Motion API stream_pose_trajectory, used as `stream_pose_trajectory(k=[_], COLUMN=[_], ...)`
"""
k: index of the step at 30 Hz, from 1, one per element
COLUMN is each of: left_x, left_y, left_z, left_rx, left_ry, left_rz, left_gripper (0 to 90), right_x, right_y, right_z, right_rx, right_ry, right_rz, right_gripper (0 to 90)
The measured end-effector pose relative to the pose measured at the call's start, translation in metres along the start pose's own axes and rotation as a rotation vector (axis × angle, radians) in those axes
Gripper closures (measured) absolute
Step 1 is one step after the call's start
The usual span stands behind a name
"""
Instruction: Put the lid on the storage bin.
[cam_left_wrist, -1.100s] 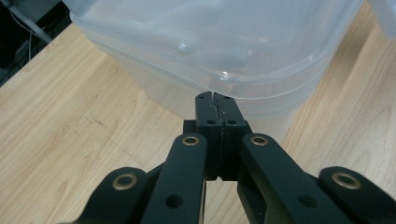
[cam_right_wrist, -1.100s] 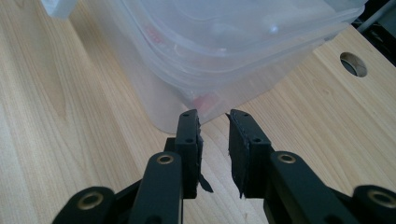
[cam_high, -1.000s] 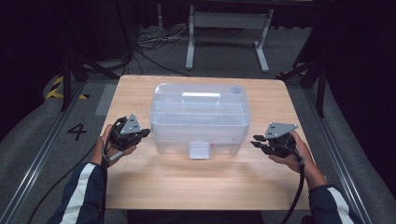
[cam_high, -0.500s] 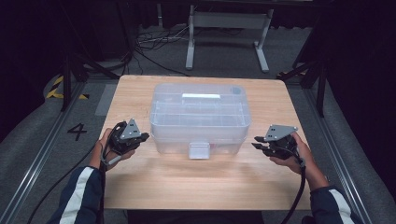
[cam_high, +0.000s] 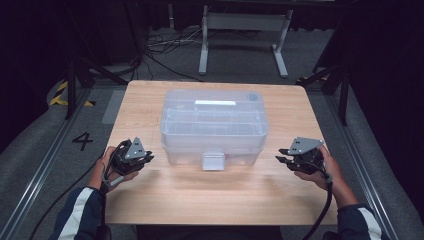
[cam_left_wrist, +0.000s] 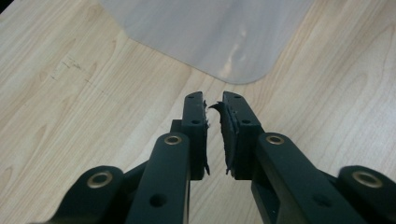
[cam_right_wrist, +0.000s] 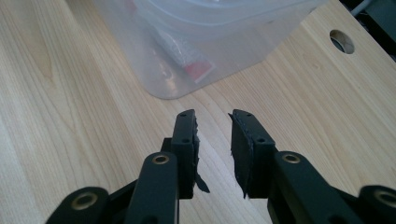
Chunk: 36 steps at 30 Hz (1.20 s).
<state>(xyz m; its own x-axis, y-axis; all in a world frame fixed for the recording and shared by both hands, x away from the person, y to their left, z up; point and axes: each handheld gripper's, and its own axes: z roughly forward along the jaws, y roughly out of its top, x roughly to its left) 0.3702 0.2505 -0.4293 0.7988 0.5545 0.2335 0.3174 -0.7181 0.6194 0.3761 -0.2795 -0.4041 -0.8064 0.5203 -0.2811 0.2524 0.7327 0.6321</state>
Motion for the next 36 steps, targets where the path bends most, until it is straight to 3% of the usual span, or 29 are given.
stream_pose_trajectory(k=[10, 19, 24, 27, 33, 36], left_x=[-0.005, -0.007, -0.007, -0.007, -0.009, -0.01], left_y=[-0.016, -0.033, -0.042, -0.044, -0.053, -0.057], left_z=[0.002, 0.006, 0.01, 0.012, 0.015, 0.017], left_rx=[0.014, 0.008, 0.006, 0.007, -0.008, -0.028], left_ry=[-0.006, -0.028, -0.06, -0.062, -0.089, -0.096], left_rz=[-0.014, -0.076, -0.125, -0.148, -0.189, -0.226], left_gripper=[64.6, 52.4, 45.2, 40.1, 30.3, 26.8], right_x=[-0.001, -0.002, -0.006, -0.006, -0.008, -0.01], right_y=[-0.017, -0.045, -0.069, -0.078, -0.106, -0.117], right_z=[-0.002, 0.002, 0.006, 0.008, 0.009, 0.009], right_rx=[0.011, 0.022, 0.022, 0.016, 0.008, -0.038], right_ry=[-0.017, -0.027, -0.012, -0.009, -0.012, -0.001], right_rz=[0.02, 0.049, 0.123, 0.153, 0.271, 0.33], right_gripper=[67.8, 55.8, 42.5, 39.4, 33.2, 29.5])
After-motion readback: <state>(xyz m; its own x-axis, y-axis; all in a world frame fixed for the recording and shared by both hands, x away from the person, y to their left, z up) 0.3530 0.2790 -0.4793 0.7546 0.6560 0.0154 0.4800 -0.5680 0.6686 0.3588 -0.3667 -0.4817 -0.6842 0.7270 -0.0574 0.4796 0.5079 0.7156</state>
